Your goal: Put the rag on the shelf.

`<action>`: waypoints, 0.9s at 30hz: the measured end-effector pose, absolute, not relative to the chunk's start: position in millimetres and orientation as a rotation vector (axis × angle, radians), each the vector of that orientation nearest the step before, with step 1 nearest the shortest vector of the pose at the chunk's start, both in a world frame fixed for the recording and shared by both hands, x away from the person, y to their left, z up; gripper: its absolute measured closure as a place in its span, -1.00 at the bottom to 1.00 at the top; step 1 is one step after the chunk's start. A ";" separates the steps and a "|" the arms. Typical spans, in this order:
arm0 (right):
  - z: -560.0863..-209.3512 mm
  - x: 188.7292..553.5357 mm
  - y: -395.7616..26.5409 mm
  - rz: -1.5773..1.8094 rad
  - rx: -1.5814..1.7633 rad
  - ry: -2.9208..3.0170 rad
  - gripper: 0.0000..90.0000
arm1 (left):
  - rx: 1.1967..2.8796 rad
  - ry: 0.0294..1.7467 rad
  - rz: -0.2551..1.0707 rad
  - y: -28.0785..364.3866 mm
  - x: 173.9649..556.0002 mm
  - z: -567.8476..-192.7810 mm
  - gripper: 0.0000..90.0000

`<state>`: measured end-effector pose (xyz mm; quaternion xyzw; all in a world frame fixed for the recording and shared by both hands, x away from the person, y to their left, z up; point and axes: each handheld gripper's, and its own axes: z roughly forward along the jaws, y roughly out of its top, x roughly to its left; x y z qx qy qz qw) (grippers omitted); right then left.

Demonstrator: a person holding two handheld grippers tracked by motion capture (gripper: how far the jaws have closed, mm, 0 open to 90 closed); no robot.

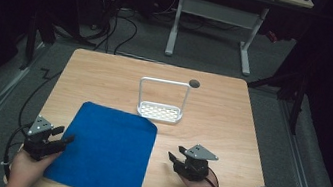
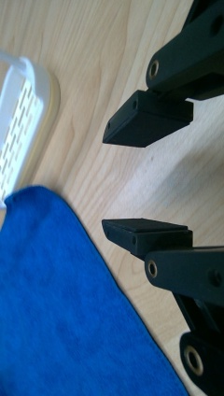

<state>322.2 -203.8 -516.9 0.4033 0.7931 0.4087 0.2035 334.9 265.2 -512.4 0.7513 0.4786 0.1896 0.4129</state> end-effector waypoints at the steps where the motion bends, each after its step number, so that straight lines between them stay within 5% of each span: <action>1: -516.9 322.2 -203.8 1.140 1.125 2.213 0.16 | 1.889 1.203 0.477 265.2 334.9 -512.4 0.02; 7: -516.4 318.6 -190.2 1.140 1.040 2.243 0.30 | 1.871 1.221 0.428 267.4 337.4 -511.7 0.02; 14: -516.6 311.9 -155.0 1.157 0.913 2.314 0.50 | 1.971 1.194 0.437 265.0 335.9 -516.9 0.58; 17: -516.5 310.0 -146.8 1.167 0.885 2.336 0.60 | 1.983 1.201 0.435 266.5 334.8 -518.4 0.66; 18: -516.5 308.9 -137.6 1.177 0.868 2.376 0.77 | 1.987 1.211 0.426 267.8 334.1 -519.3 0.80; 21: -515.2 308.0 -130.0 1.183 0.842 2.399 0.99 | 2.004 1.221 0.413 269.3 331.6 -521.8 0.91; 27: -517.6 308.0 -115.6 1.159 0.775 2.440 1.00 | 2.061 1.209 0.409 265.3 327.4 -527.9 0.96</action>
